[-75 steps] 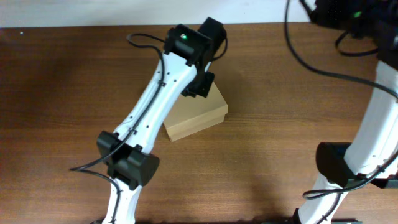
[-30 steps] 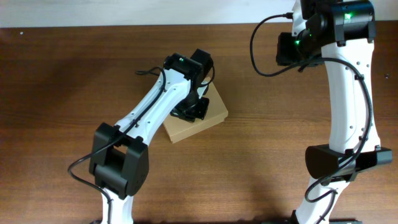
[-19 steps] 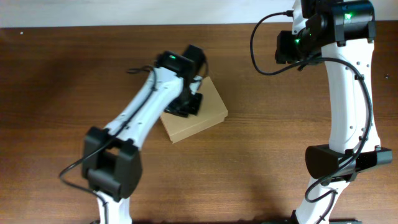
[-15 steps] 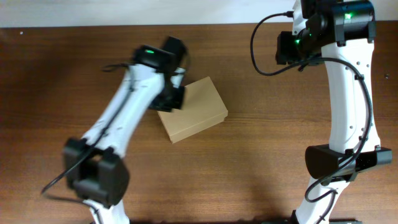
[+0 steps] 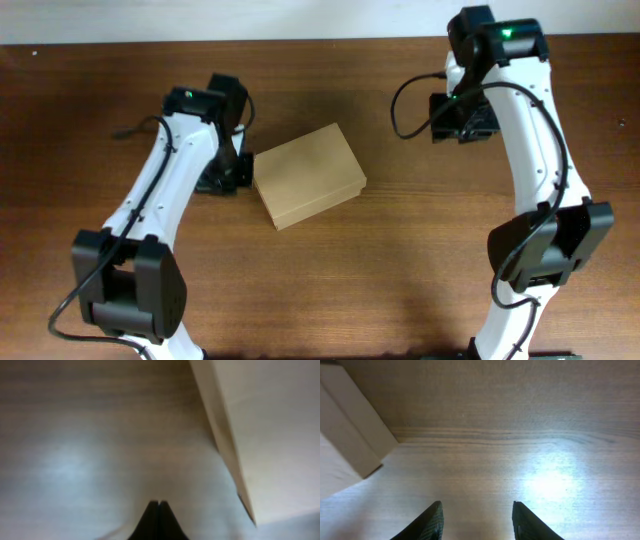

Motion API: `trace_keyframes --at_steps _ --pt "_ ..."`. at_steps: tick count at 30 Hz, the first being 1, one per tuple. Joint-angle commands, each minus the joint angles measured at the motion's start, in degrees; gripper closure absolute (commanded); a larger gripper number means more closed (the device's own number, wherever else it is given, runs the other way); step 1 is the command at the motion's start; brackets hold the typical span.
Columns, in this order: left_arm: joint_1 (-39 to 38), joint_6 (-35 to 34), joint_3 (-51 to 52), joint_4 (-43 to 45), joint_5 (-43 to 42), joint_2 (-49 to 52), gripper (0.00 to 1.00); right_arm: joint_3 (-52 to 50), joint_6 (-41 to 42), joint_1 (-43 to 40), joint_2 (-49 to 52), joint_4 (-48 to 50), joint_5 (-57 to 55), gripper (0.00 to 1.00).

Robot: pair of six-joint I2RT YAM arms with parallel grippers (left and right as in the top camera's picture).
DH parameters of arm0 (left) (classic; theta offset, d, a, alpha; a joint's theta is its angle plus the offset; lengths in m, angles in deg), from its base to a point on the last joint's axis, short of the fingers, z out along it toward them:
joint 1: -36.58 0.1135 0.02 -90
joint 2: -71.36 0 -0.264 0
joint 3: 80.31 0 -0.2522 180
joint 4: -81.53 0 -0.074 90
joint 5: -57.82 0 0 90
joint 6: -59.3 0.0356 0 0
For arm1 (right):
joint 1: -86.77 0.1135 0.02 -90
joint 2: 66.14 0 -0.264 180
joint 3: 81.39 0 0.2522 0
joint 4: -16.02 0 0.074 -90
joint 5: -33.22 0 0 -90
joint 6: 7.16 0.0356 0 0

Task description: Pack container

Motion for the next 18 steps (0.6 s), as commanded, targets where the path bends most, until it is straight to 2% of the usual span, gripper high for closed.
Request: trace_keyframes --at_steps 1,10,18 --pt "-0.07 2.05 6.25 5.68 -3.04 -0.15 0.98 -3.67 -0.48 1.99 0.17 1.7 0.81 0.54" --pt "-0.07 6.21 8.22 21.68 -2.97 -0.07 0.98 -5.88 -1.51 6.64 0.17 5.01 0.94 0.54" --pt "-0.07 6.8 8.22 28.68 -3.76 1.46 0.98 -5.88 -1.51 7.45 0.17 5.27 0.96 0.55"
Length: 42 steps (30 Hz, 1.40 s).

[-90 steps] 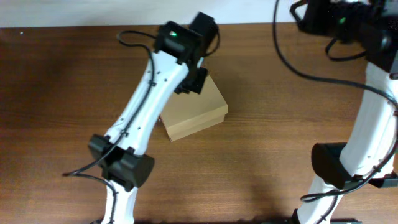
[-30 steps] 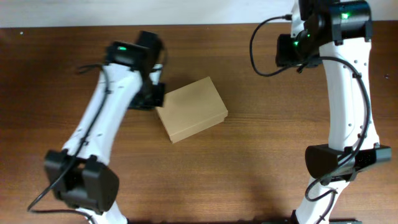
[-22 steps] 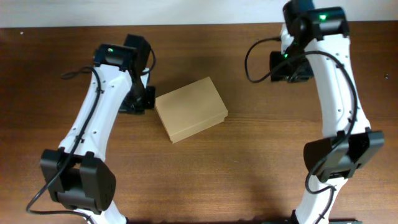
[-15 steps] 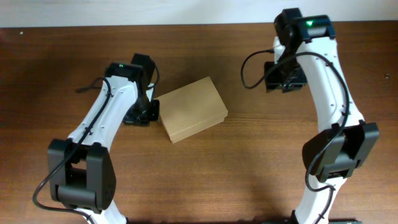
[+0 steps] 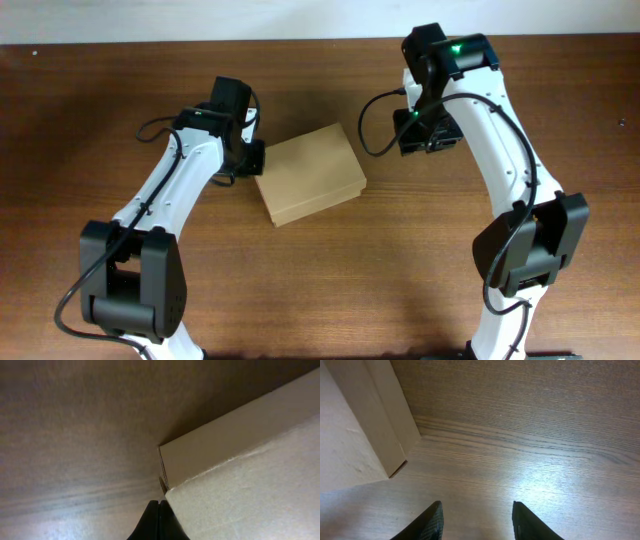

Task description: Pack container

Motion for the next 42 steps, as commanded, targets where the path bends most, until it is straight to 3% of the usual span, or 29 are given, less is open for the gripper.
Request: trace_keyframes --at_steps 1,18,23,28,35,39,41,42 --pt "-0.07 1.44 0.22 2.56 -2.38 1.7 0.98 -0.37 -0.22 0.33 0.17 0.15 0.35 0.55" --pt "0.26 2.25 0.15 16.61 -9.92 5.05 0.98 -0.37 -0.24 0.33 0.17 0.26 1.22 0.55" --pt "3.19 2.21 -0.7 12.76 -10.1 5.03 0.84 -0.37 -0.22 0.15 0.17 6.69 1.18 0.53" --pt "7.8 2.27 -5.42 6.95 -9.62 5.03 0.84 0.83 -0.22 -0.81 0.17 18.27 -5.97 0.53" --pt "14.8 4.63 -19.37 -3.32 -8.24 4.92 0.8 10.25 -0.2 -5.14 0.13 19.37 -12.74 0.51" --pt "17.9 4.57 -26.14 -6.51 -6.86 4.92 0.66 18.38 -0.17 -9.51 0.13 16.79 -11.65 0.5" --pt "18.82 4.57 -27.89 -7.39 -6.86 4.92 0.38 21.75 -0.17 -11.43 0.13 15.63 -11.65 0.44" --pt "19.17 4.57 -28.17 -7.52 -6.88 4.92 0.13 22.91 -0.17 -12.13 0.11 15.19 -11.65 0.41"
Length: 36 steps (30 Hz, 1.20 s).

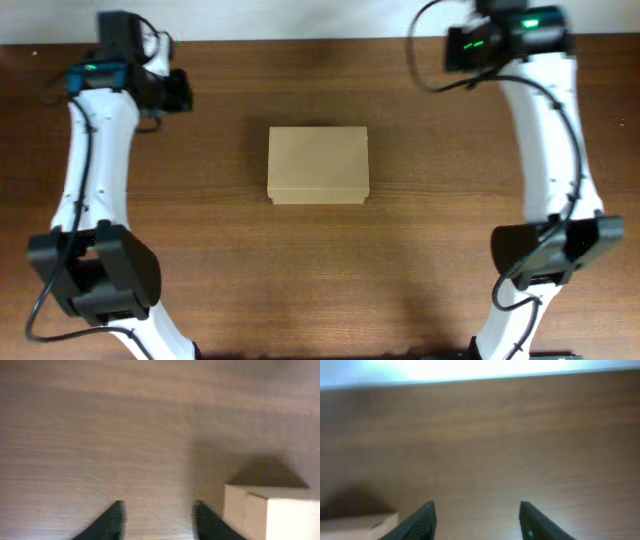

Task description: Pack container

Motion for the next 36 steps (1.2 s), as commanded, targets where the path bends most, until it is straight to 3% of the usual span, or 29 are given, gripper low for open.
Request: trace_keyframes --at_steps 1,3,29,36 --pt "1.46 0.85 -2.08 -0.94 0.59 0.07 0.0 5.2 -0.07 -2.8 -0.35 -1.42 -1.53 0.37" --pt "1.84 0.85 -2.03 -1.4 0.61 0.22 0.0 6.05 -0.09 -3.78 -0.37 -1.79 -1.55 0.01" --pt "1.84 0.85 -2.01 -2.38 0.61 0.42 0.01 5.81 -0.39 -4.35 -0.55 -4.04 -1.4 0.01" --pt "1.84 0.85 -2.01 -2.38 0.61 0.42 0.0 1.16 -1.03 -2.86 -9.09 -2.67 -2.21 0.01"
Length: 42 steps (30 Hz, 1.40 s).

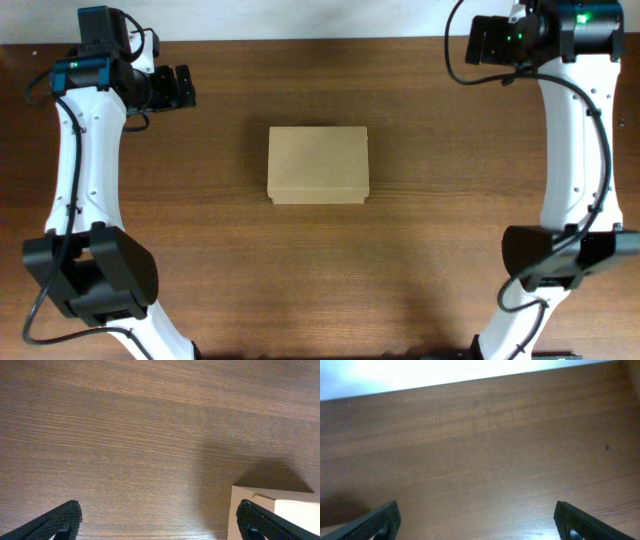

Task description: Pack container

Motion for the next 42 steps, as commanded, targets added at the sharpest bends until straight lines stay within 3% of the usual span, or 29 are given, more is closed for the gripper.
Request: trace_keyframes --at_steps 1,12,17,27,34,42 --pt "0.15 0.72 -0.48 -0.07 0.42 0.42 0.0 -3.72 -0.72 0.83 -9.42 3.65 -1.09 0.01" --pt "0.15 0.72 -0.48 -0.07 0.42 0.42 0.0 -52.02 -0.7 0.81 -49.83 38.16 -1.09 0.01" --pt "0.15 0.72 -0.48 -0.07 0.42 0.42 0.0 -74.44 -0.68 0.81 -68.06 43.19 -0.87 0.01" --pt "0.15 0.72 -0.48 -0.07 0.42 0.42 0.0 -109.57 -0.68 0.81 -100.24 48.28 -0.87 0.01" --pt "0.15 0.72 -0.48 -0.07 0.42 0.42 0.0 -123.62 -0.68 0.81 -117.07 48.26 -0.85 0.01" --pt "0.15 0.72 -0.48 -0.07 0.42 0.42 0.01 -127.34 -0.68 0.13 -116.78 48.5 -0.87 0.01"
